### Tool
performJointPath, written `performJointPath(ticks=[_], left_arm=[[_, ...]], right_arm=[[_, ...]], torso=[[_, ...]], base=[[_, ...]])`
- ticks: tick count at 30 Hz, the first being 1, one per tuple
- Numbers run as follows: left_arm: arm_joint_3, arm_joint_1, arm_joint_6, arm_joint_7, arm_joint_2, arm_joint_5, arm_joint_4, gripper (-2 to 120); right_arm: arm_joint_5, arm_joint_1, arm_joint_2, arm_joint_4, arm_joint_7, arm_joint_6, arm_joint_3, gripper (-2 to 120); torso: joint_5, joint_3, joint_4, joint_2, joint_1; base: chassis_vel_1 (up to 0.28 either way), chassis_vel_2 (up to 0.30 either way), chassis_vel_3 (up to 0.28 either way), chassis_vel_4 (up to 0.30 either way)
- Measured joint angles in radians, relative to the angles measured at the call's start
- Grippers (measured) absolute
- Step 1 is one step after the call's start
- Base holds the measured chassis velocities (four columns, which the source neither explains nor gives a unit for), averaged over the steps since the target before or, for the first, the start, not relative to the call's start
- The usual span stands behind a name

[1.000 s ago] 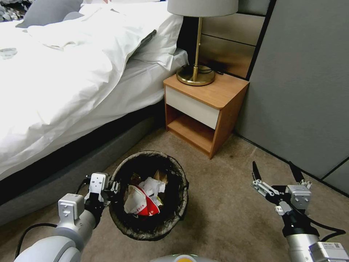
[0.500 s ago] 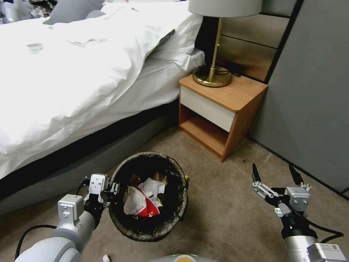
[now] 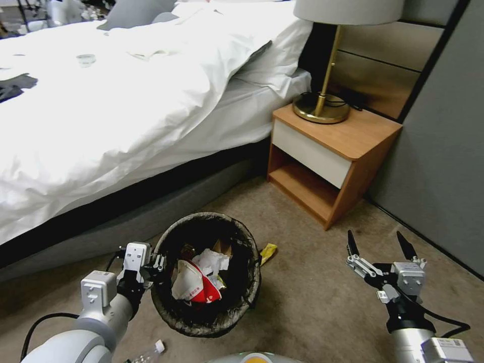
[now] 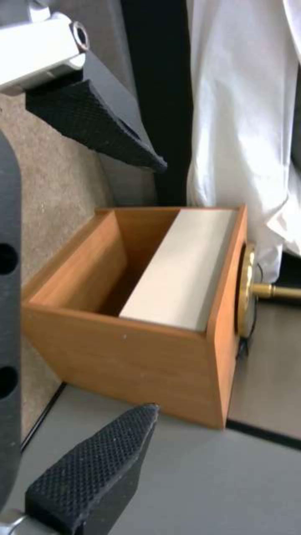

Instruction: Pick up the trash bin, then pick up the garbage from the floor and place it into the trash bin.

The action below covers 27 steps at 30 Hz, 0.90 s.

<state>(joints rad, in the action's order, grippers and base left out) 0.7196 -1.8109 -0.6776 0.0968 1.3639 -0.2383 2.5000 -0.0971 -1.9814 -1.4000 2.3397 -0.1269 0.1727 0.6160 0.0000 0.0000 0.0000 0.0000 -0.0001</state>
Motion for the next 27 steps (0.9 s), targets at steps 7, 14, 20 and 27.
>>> performJointPath(ticks=[7, 14, 20, 27], left_arm=[[0.0, -0.003, 0.0, 0.0, 0.001, 0.001, 0.0, 1], [0.004, -0.01, 0.0, -0.001, 0.002, 0.002, 0.0, 1], [0.007, -0.024, 0.0, -0.001, 0.003, 0.002, 0.0, 1], [0.008, -0.038, 0.022, -0.007, -0.003, -0.003, 0.0, 1]], right_arm=[[-0.007, 0.003, 0.007, -0.016, -0.005, 0.001, 0.005, 100], [-0.019, 0.013, 0.017, -0.032, -0.009, -0.004, 0.005, 100], [-0.02, 0.028, 0.02, -0.045, -0.015, -0.016, -0.017, 100], [-0.025, 0.05, 0.019, -0.066, -0.04, -0.044, -0.04, 100]], torso=[[0.0, 0.0, 0.0, 0.0, 0.0], [-0.0001, 0.0, 0.0001, 0.0, 0.0], [0.0, 0.0, 0.0001, 0.0, 0.0], [0.0, 0.0, 0.0001, 0.0, 0.0]], base=[[0.059, 0.057, 0.06, 0.051], [0.063, 0.069, 0.065, 0.062], [0.055, 0.054, 0.077, 0.063], [0.02, 0.019, 0.018, 0.023]])
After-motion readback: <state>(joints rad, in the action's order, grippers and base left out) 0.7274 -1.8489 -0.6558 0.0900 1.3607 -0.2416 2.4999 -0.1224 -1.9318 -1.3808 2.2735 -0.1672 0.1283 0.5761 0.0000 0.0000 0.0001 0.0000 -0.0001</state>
